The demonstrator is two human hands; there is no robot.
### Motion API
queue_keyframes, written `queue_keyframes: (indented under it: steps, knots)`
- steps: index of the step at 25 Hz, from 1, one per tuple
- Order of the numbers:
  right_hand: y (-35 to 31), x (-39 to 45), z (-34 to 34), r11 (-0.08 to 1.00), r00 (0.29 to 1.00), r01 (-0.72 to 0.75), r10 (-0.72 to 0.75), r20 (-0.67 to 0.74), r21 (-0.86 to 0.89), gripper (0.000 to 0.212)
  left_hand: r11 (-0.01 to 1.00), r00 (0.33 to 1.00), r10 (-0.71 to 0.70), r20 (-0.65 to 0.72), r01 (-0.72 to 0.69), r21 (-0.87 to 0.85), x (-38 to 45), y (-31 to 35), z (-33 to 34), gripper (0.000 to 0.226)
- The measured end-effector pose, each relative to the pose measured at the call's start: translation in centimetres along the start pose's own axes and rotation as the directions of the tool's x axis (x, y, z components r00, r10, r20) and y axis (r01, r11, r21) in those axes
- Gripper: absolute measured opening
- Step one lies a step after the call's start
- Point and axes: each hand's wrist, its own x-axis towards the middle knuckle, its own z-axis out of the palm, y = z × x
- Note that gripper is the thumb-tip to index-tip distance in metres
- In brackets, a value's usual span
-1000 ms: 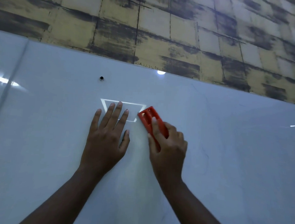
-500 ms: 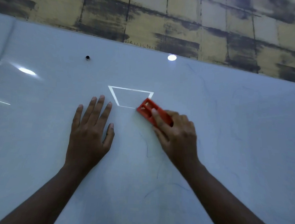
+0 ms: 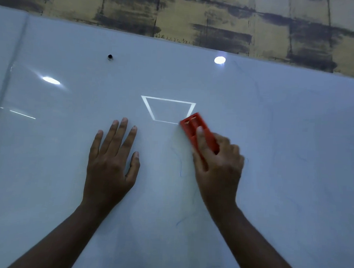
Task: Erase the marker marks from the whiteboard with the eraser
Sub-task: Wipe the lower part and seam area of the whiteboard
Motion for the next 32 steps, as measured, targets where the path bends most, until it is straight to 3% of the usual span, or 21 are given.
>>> queue_keyframes:
  steps: [3,9,12,15,21,23,27,32]
  knots:
    - [-1.7,-4.6,-1.0,0.961,0.962,0.266,-0.270,0.049,0.075,0.044,1.000,1.000,-0.005,0.027,0.005,-0.006,-0.5,0.0,0.0,0.061]
    - [0.7,-4.0,-2.4,0.889,0.888,0.440,-0.452,0.086,0.128,0.039,1.000,0.999,-0.014,0.040,0.015,-0.006,-1.6,0.4,-0.4,0.061]
    - [4.2,-1.2,-2.5,0.939,0.938,0.335,-0.341,0.070,0.079,0.040,1.000,0.999,-0.011,0.037,0.011,-0.004,-2.5,0.6,-0.6,0.061]
    - [7.7,-1.0,-3.3,0.993,0.992,0.121,-0.121,0.034,0.008,0.047,1.000,0.999,-0.009,0.047,0.009,0.001,-3.2,0.6,-0.8,0.060]
    - [5.2,-3.4,-3.4,0.981,0.983,-0.184,0.184,-0.006,0.063,0.053,1.000,0.998,-0.015,0.055,0.014,0.019,-3.8,0.9,-0.9,0.059]
    - [2.5,-4.2,-3.2,0.988,0.992,-0.125,0.124,0.017,0.092,0.050,1.000,0.998,-0.018,0.058,0.017,0.020,-3.9,0.9,-0.9,0.059]
    - [-1.4,-8.9,-4.0,0.982,0.983,0.116,-0.135,0.121,0.153,0.046,1.000,0.997,-0.026,0.078,0.026,-0.003,-4.6,1.0,-1.0,0.061]
    - [-0.6,-11.2,-5.4,0.950,0.937,0.258,-0.291,0.194,0.177,0.044,0.999,0.994,-0.039,0.100,0.041,-0.013,-5.6,1.3,-1.3,0.062]
